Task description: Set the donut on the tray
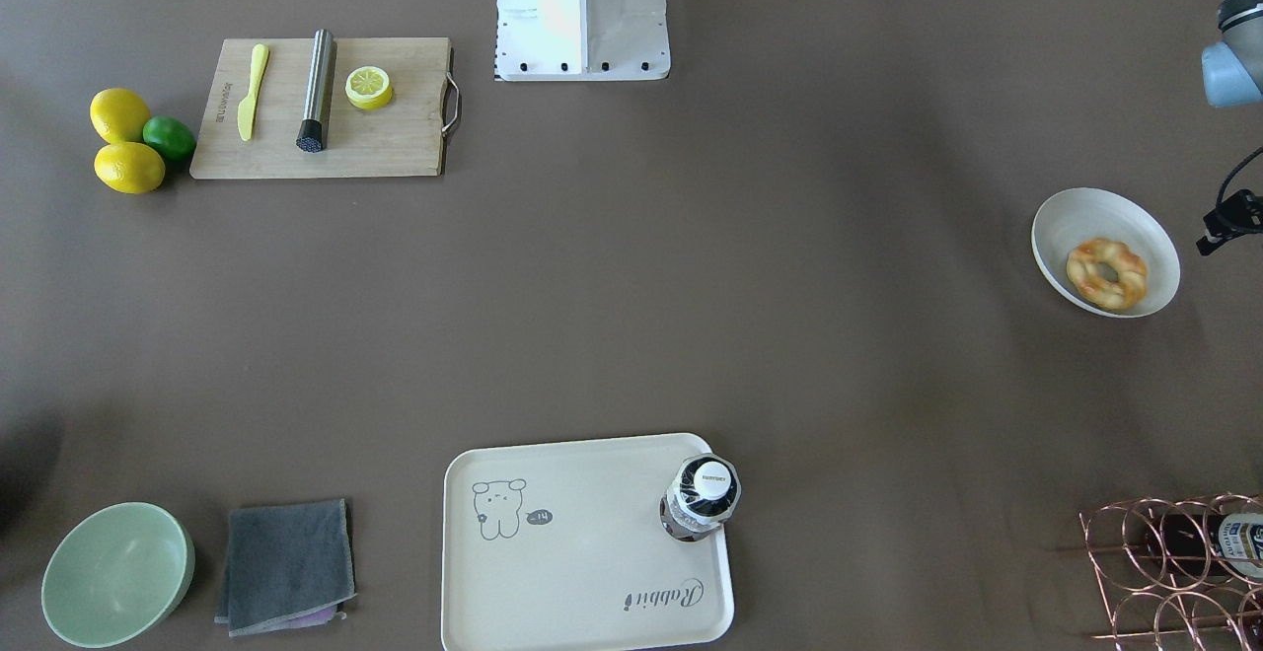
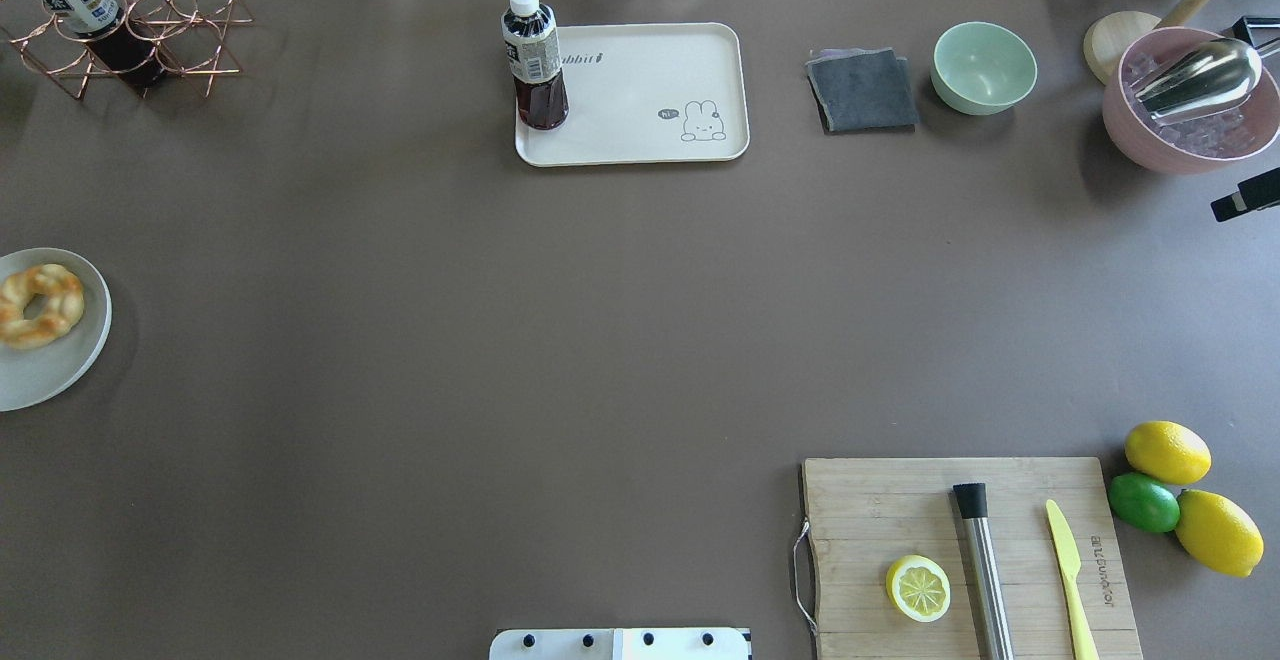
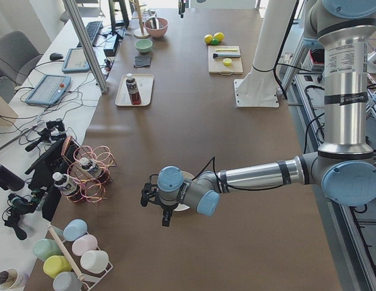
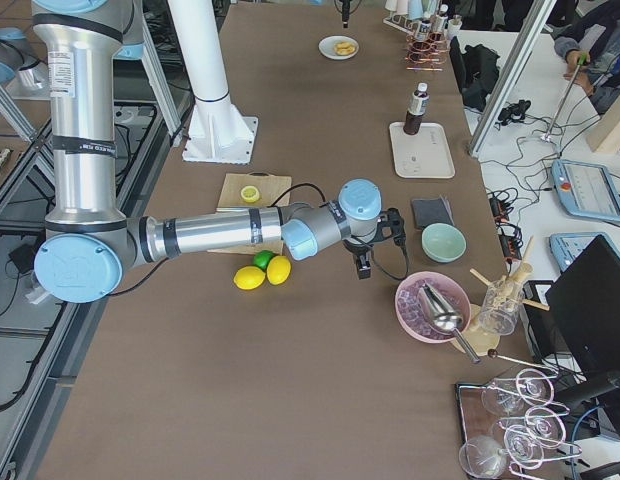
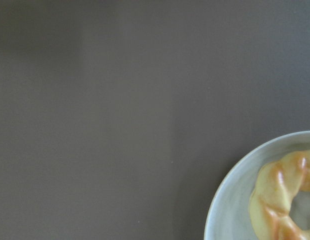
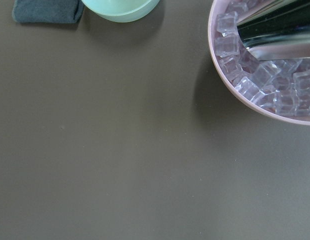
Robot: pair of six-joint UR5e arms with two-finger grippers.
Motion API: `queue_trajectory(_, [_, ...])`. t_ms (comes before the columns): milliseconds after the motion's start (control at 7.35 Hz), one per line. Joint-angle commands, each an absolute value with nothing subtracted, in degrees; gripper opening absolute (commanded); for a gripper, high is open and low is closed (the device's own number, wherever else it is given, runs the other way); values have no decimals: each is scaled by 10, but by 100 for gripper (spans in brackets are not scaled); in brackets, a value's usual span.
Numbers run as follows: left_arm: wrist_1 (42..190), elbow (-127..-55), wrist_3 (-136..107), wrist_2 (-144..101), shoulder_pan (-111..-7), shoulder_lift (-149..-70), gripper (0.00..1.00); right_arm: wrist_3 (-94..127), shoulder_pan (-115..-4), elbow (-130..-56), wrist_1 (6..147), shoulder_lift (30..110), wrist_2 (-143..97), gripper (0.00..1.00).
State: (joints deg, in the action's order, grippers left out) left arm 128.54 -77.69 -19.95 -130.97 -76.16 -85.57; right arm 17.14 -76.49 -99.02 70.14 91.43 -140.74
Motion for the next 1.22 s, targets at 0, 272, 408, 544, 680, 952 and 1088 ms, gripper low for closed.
queue_trajectory(0, [1309, -750, -212, -1304, -738, -867, 88, 184, -762, -992, 700, 913, -1408, 99])
queue_trajectory(272, [1317, -744, -240, -1306, -717, -874, 85, 184, -762, -993, 700, 915, -1406, 99])
queue_trajectory(408, [1339, -729, -245, -1305, -705, -875, 82, 184, -762, -996, 700, 916, -1405, 99])
queue_trajectory(544, [1351, -719, -247, -1304, -702, -875, 79, 184, -762, -997, 700, 918, -1405, 99])
queue_trajectory(680, [1352, -717, -248, -1304, -701, -875, 77, 183, -762, -997, 700, 918, -1403, 99])
queue_trajectory(952, [1358, -714, -250, -1305, -701, -874, 69, 183, -762, -997, 700, 918, -1404, 99])
queue_trajectory(1088, [1359, -714, -250, -1305, -701, -873, 58, 183, -762, -998, 700, 921, -1404, 99])
